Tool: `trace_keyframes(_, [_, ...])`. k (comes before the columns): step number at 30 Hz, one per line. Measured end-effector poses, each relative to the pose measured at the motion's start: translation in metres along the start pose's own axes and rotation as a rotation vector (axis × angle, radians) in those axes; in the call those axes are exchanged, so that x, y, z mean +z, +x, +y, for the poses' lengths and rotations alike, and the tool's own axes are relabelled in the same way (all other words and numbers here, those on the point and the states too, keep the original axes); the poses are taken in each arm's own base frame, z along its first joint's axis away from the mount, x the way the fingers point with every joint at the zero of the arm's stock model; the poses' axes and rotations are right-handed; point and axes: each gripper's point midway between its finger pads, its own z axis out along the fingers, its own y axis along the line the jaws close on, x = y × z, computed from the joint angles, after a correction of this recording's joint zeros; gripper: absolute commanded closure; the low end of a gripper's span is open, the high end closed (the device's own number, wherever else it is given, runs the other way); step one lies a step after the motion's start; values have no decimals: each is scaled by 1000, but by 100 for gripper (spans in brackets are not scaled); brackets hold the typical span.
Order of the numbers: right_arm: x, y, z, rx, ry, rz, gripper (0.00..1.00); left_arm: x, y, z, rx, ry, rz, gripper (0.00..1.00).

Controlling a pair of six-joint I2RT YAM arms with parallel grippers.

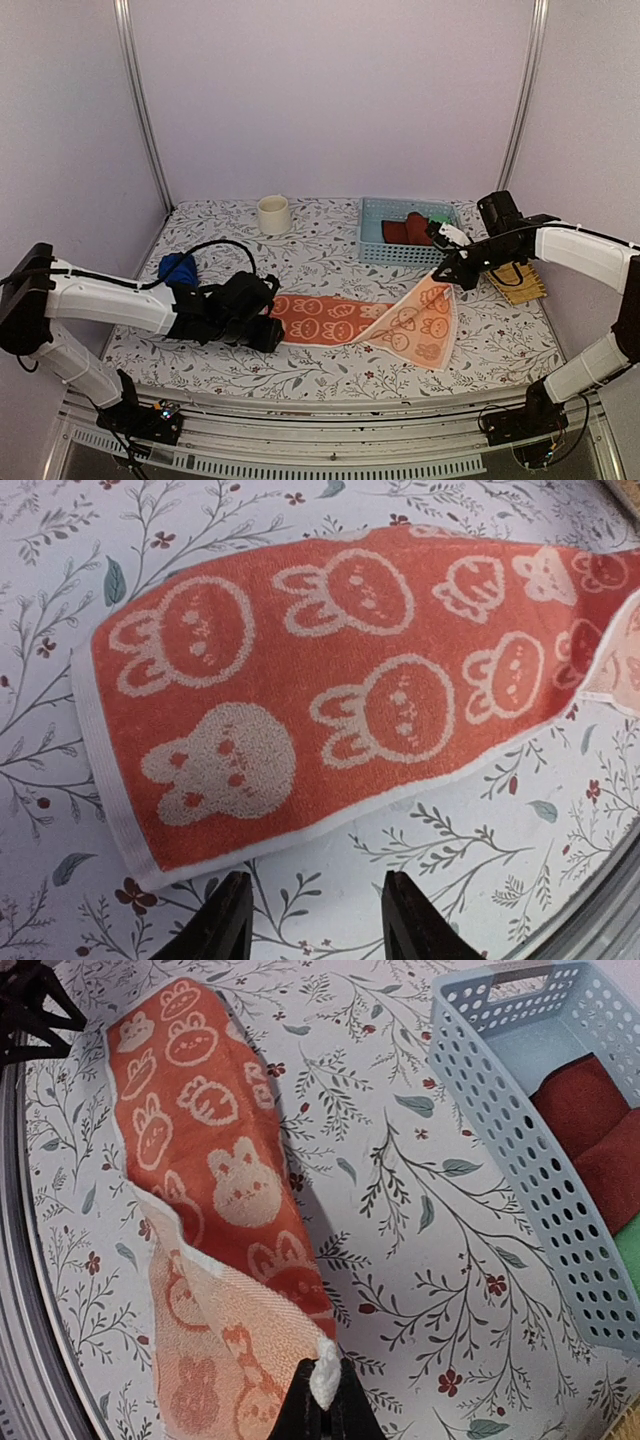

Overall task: Roll the towels
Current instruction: Pick up the towel from the center of the board.

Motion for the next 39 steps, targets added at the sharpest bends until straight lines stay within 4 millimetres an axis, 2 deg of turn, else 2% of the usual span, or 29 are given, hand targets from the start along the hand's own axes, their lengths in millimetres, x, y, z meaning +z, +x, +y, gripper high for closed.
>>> trace_keyframes(5, [-1,-9,-13,5,62,-84,97,18,3,20,43,-218,106,49])
trace_keyframes(6, [0,-9,-14,8,64,-90,97,19,7,24,55,-243,129,39])
trace_keyframes(7, [1,-8,-14,10,66,-94,97,20,12,28,69,-262,152,13])
trace_keyframes(8, [1,-9,-15,13,68,-99,97,20,16,31,88,-277,174,3])
trace_keyframes(12, [1,-14,-18,13,81,-120,97,15,27,39,136,-305,236,2])
trace_keyframes(13, [0,-15,-18,12,83,-124,97,14,27,41,140,-309,246,2])
trace_keyframes(15, [0,-16,-19,12,85,-128,97,13,28,43,143,-306,268,10])
trace_keyframes(19, [1,-16,-20,10,89,-132,97,10,24,56,92,-293,286,39])
trace_keyframes(23, [2,-15,-21,12,92,-129,97,2,9,67,10,-240,255,50])
trace_keyframes(26, [2,-15,-22,12,97,-128,97,-1,-1,75,-64,-190,234,55])
trace_keyframes(30, [5,-12,-24,17,98,-118,97,2,0,85,-147,-128,254,71])
trace_keyframes(34, [6,-12,-24,19,99,-115,97,5,4,86,-177,-89,278,70])
trace_keyframes(37, [7,-11,-24,19,99,-113,96,11,7,80,-186,-54,300,62])
trace_keyframes(39, [8,-11,-24,21,97,-111,96,17,12,78,-190,-41,320,60])
